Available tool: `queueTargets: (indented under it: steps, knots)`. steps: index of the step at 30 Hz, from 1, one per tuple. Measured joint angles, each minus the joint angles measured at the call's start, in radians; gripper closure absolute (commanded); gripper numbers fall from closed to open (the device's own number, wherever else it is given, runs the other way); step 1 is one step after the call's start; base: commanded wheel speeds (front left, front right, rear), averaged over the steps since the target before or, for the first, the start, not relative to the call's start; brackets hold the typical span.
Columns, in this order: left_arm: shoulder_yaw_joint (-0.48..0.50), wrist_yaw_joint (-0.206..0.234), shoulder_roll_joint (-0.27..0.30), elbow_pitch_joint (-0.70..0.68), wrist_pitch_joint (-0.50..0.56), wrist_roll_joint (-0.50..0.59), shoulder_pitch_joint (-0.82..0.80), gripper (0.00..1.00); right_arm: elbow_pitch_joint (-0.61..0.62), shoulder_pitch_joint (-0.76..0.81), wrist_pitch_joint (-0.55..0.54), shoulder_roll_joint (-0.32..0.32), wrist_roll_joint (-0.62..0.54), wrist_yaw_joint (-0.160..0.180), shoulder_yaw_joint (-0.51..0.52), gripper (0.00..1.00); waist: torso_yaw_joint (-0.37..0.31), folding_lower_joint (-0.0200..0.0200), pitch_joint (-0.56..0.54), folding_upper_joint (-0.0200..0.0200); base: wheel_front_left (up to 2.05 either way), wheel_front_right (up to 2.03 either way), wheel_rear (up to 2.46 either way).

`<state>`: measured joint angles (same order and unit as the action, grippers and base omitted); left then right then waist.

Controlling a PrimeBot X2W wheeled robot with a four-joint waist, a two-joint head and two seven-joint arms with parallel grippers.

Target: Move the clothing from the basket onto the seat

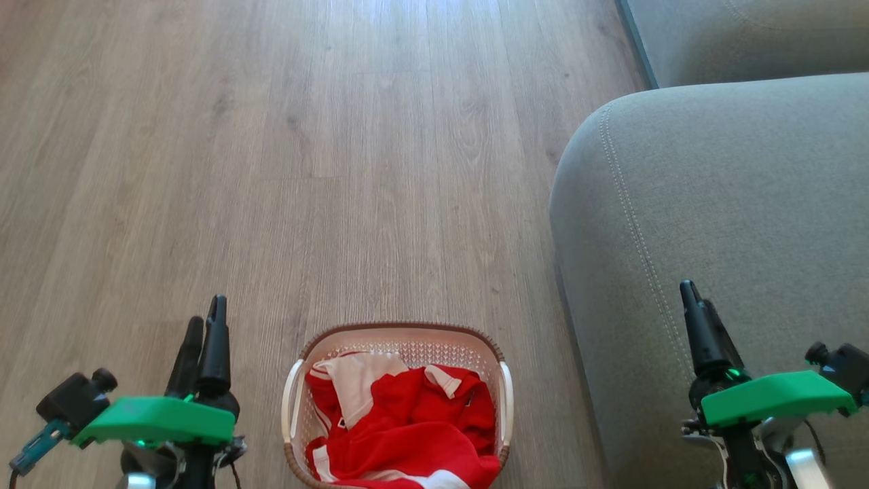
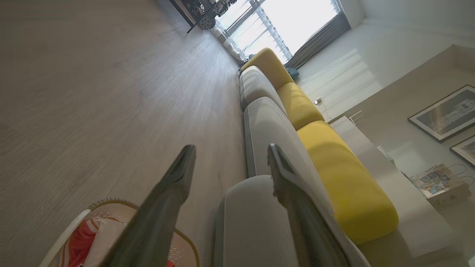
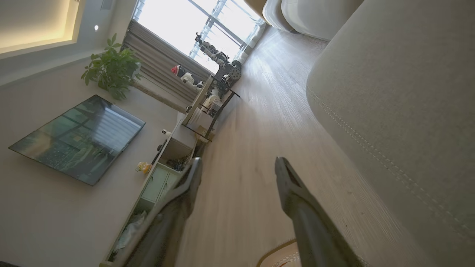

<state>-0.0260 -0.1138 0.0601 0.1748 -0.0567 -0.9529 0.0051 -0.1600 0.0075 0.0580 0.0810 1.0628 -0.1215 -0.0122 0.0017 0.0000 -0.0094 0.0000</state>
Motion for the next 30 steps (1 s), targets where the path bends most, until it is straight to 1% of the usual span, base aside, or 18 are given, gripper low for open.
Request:
queueTargets:
  steps: [3, 4, 10, 20, 28, 30]
  knots:
    - [-0.004, 0.002, 0.0, -0.006, -0.01, 0.049, 0.0, 0.0, 0.006, 0.0, 0.009, 0.005, -0.062, 0.0, -0.001, 0.0, 0.0, 0.0, -0.001, 0.0, 0.0, 0.0, 0.0]
    - [-0.005, 0.009, 0.0, -0.006, -0.014, 0.063, 0.0, 0.0, 0.006, 0.0, 0.012, 0.005, -0.08, 0.0, -0.001, 0.0, 0.0, 0.0, -0.002, 0.0, 0.0, 0.0, 0.0]
    - [-0.014, 0.012, 0.0, -0.006, -0.033, 0.143, 0.0, 0.0, 0.004, 0.0, 0.023, 0.005, -0.182, -0.001, 0.002, 0.0, 0.0, 0.0, -0.003, 0.0, 0.0, 0.0, 0.0]
    - [-0.029, 0.012, 0.005, -0.006, -0.06, 0.269, 0.0, 0.0, 0.005, 0.001, 0.049, 0.005, -0.309, -0.001, -0.001, 0.0, -0.001, 0.0, -0.005, 0.0, 0.0, 0.0, 0.0]
    - [-0.035, 0.014, 0.007, -0.005, -0.078, 0.354, 0.0, 0.0, 0.016, 0.002, 0.06, 0.005, -0.384, -0.001, -0.007, 0.0, -0.002, 0.0, -0.005, 0.0, 0.0, 0.0, 0.0]
    - [-0.039, 0.014, 0.008, -0.006, -0.088, 0.389, 0.0, 0.0, 0.025, 0.002, 0.071, 0.005, -0.421, -0.001, -0.012, 0.0, -0.002, 0.0, -0.006, 0.0, 0.0, 0.0, 0.0]
